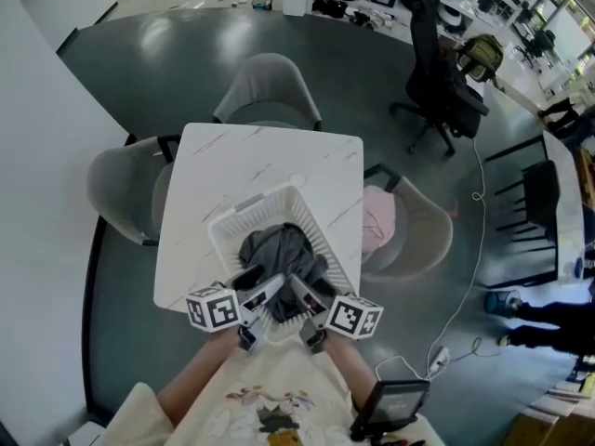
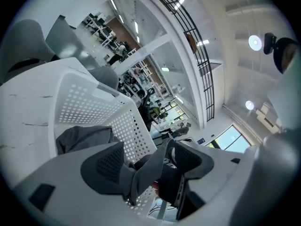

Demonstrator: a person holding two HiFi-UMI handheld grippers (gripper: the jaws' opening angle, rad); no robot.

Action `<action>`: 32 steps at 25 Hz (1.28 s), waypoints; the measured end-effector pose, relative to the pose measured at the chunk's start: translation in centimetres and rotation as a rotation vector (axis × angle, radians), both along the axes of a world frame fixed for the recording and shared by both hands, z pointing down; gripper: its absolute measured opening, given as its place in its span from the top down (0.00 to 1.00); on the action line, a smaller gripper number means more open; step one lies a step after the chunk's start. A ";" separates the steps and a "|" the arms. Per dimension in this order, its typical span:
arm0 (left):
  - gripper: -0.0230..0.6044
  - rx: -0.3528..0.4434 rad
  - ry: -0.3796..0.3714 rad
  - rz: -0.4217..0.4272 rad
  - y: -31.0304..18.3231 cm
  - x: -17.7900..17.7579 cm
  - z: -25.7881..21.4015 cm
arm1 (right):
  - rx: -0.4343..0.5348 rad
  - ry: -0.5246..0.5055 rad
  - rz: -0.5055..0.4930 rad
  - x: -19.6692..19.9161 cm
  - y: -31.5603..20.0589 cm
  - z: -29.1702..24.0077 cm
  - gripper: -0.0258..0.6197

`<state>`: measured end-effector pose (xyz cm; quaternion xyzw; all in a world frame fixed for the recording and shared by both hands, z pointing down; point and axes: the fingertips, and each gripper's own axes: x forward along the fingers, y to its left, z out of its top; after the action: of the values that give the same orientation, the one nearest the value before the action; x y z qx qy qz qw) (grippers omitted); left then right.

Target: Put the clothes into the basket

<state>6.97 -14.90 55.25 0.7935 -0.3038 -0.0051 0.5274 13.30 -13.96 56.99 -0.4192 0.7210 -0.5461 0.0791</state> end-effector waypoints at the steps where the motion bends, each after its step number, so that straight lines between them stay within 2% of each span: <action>1: 0.42 0.006 0.006 0.006 0.1 0.1 -0.1 | 0.001 0.005 -0.004 -0.1 -0.1 0.2 0.47; 6: 0.42 0.036 0.011 0.058 0.2 0.7 -0.1 | 0.014 0.068 -0.009 -0.7 -0.8 0.8 0.47; 13: 0.42 0.106 0.004 0.007 -2.1 0.9 1.4 | -0.020 0.093 0.044 -0.4 -2.3 2.7 0.47; 16: 0.42 0.058 0.010 -0.007 -3.1 0.8 2.4 | -0.034 0.112 0.052 -0.4 -3.2 3.6 0.47; 19: 0.42 -0.052 0.042 -0.059 -3.9 -0.1 3.5 | -0.039 0.158 0.016 -1.2 -3.6 4.6 0.47; 22: 0.42 -0.148 0.097 -0.076 -4.5 -0.5 4.4 | -0.034 0.249 -0.030 -2.1 -4.4 6.1 0.47; 26: 0.42 -0.194 0.090 -0.048 -4.4 -0.2 5.2 | -0.022 0.433 -0.090 -2.5 -5.5 9.3 0.47; 28: 0.42 -0.208 0.051 -0.076 -4.7 -0.7 5.8 | -0.027 0.559 -0.149 -2.5 -5.1 11.7 0.47; 30: 0.43 -0.202 -0.025 -0.104 -5.0 -1.0 6.3 | -0.071 0.668 -0.235 -2.5 -4.5 14.0 0.48; 32: 0.45 -0.185 -0.084 -0.090 -5.1 -0.5 6.5 | -0.103 0.716 -0.288 -2.6 -4.4 15.1 0.48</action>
<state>6.43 -20.01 61.75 0.7264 -0.3602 0.0326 0.5845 10.68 -18.39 72.07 -0.4813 0.7261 -0.4061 -0.2760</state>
